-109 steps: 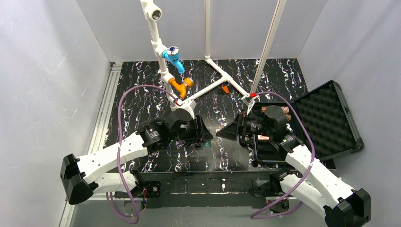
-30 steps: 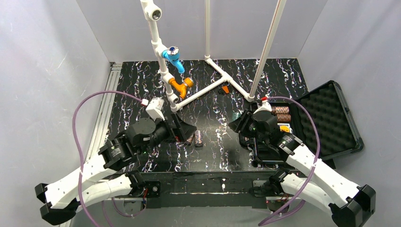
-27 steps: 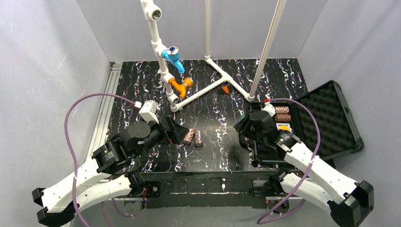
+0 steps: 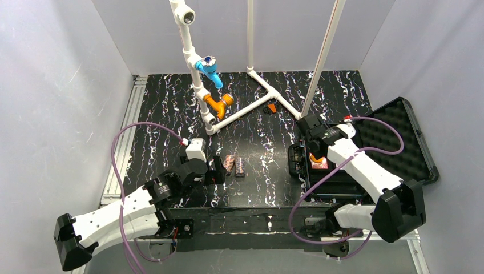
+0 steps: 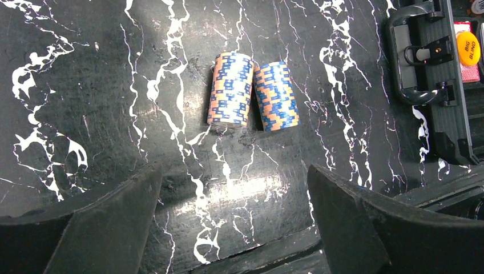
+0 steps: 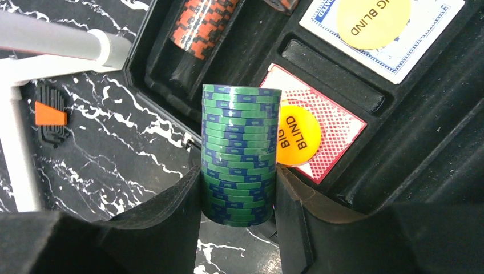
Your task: Pack up texas hold em set
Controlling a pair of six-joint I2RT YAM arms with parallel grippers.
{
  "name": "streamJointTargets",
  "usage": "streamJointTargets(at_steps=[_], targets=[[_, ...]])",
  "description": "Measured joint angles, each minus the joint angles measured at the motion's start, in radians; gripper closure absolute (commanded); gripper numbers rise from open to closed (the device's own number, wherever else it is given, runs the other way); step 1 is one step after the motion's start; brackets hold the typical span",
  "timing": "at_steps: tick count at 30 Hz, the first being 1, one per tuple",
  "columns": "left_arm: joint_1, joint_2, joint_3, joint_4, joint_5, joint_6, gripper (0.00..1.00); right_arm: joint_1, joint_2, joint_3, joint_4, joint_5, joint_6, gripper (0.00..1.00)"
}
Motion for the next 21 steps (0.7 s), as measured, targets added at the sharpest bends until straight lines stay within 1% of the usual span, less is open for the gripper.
streamJointTargets(at_steps=[7,21], targets=[[0.0,0.013,-0.012,0.026,0.0,0.0,0.02,-0.079,0.018,0.0,0.021,-0.04,-0.001,0.99],[0.0,0.016,-0.043,0.049,-0.004,-0.01,0.02,-0.177,0.06,-0.017,0.096,-0.126,0.0,0.99]])
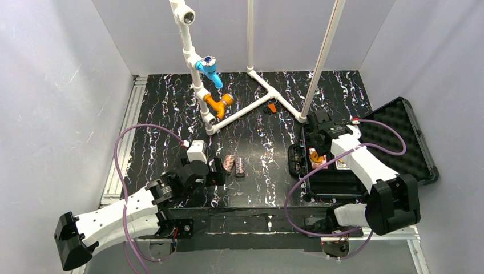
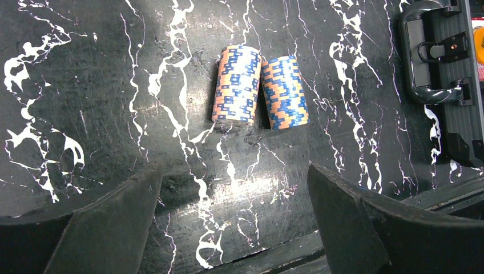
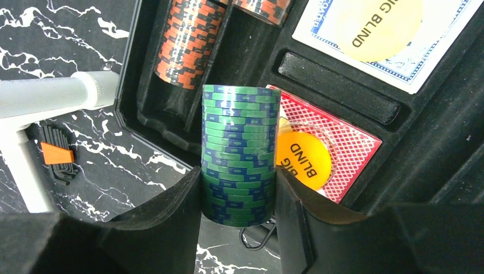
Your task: Pack up texas hold em set
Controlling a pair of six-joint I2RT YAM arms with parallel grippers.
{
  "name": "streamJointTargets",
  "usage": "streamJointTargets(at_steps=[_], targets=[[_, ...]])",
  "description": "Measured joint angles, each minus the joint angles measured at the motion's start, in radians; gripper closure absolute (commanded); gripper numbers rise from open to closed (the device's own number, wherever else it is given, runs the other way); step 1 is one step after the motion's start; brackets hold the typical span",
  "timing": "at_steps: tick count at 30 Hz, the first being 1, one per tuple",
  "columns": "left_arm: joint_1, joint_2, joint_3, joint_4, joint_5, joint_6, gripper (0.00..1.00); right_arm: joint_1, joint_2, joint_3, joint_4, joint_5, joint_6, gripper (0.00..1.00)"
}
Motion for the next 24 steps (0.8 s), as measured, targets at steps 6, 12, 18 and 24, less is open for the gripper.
streamJointTargets(at_steps=[6,12,18,24], targets=[[0.0,-0.009,-0.009,0.003,0.0,-0.002,0.02,-0.037,0.018,-0.006,0.014,-0.027,0.004,0.99],[0.001,-0.008,-0.009,0.006,0.0,-0.005,0.02,-0.071,0.031,-0.007,0.032,-0.048,0.006,0.99],[0.002,-0.008,-0.009,0.007,0.0,-0.005,0.02,-0.099,0.034,-0.023,0.047,-0.068,0.006,0.99],[0.002,-0.008,-0.009,0.007,0.0,-0.006,0.02,-0.117,0.037,-0.023,0.053,-0.083,0.007,0.99]])
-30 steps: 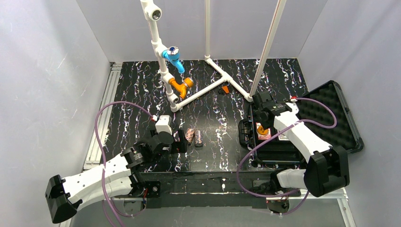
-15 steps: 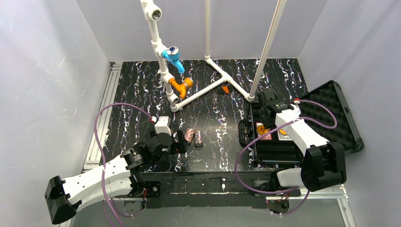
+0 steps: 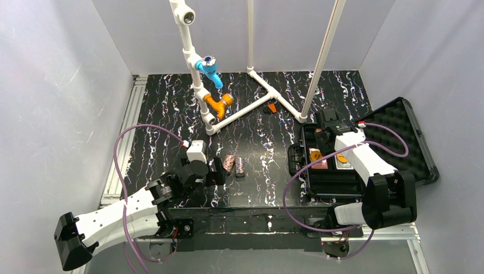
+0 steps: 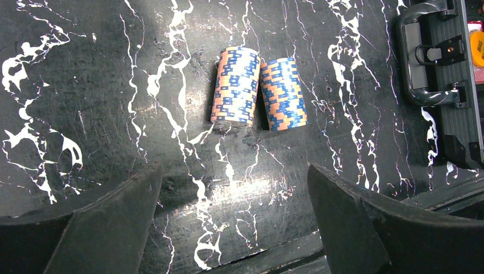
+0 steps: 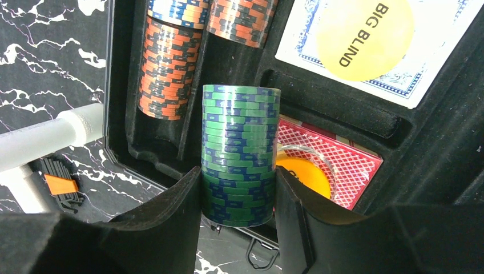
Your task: Pack up texas hold em set
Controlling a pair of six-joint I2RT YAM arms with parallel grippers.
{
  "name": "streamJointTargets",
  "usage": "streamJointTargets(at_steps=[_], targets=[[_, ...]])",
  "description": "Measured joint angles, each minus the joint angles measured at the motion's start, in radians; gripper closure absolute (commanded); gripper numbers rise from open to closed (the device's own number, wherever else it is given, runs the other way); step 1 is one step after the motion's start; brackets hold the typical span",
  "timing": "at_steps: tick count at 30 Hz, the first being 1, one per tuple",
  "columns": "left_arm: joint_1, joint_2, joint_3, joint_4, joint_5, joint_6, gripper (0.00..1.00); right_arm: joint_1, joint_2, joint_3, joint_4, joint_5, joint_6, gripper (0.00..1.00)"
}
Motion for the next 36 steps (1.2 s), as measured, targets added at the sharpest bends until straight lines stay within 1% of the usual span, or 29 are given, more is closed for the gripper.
streamJointTargets(at_steps=[14,24,32,36], targets=[[0.006,0.014,0.0,0.001,0.001,-0.001,0.02,-0.045,0.024,0.0,0.009,-0.039,0.014,0.99],[0.008,0.016,0.0,0.001,0.004,-0.002,0.02,-0.064,0.096,0.0,0.085,-0.068,0.007,0.99],[0.012,0.018,0.0,0.001,0.006,-0.002,0.02,-0.082,0.121,0.0,0.135,-0.069,0.003,0.99],[0.013,0.02,0.0,0.001,0.007,-0.002,0.02,-0.091,0.122,0.0,0.152,-0.069,0.006,0.93]])
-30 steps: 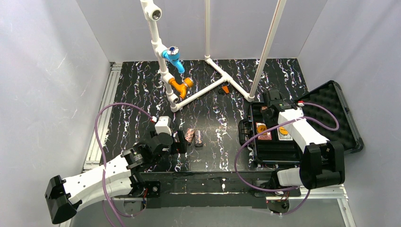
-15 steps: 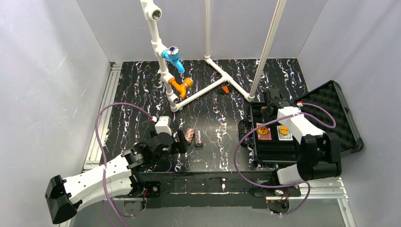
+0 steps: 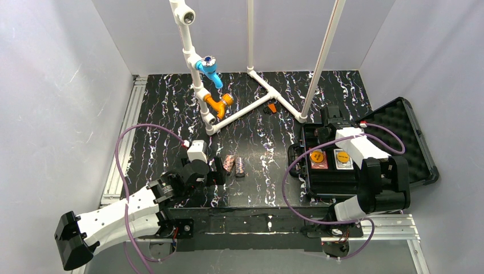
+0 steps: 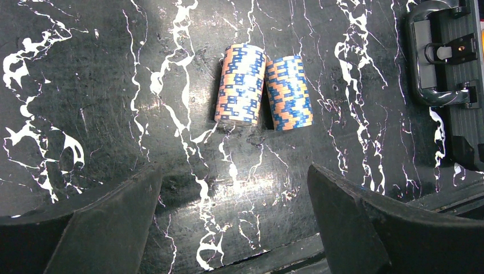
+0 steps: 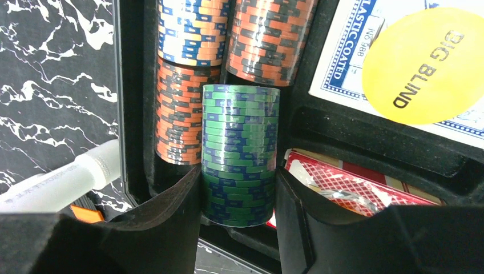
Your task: Pack up texas hold em set
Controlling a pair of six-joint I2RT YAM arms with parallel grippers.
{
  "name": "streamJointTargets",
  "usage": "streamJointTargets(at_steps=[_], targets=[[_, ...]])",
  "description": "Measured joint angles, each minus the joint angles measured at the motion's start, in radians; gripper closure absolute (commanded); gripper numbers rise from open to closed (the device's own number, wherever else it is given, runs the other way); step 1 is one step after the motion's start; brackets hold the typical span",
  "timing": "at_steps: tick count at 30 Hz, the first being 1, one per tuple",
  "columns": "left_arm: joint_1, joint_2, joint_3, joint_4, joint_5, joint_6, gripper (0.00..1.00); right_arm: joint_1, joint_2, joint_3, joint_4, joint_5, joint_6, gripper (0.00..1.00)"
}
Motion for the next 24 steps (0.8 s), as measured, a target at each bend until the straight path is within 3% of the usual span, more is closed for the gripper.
streamJointTargets(at_steps=[13,24], targets=[[0.001,0.009,0.0,0.0,0.004,0.0,0.02,-0.027,0.016,0.0,0.037,-0.035,0.011,0.76],[0.006,0.013,0.0,0.0,0.005,0.0,0.02,-0.045,0.016,0.0,0.051,-0.069,0.011,0.41]])
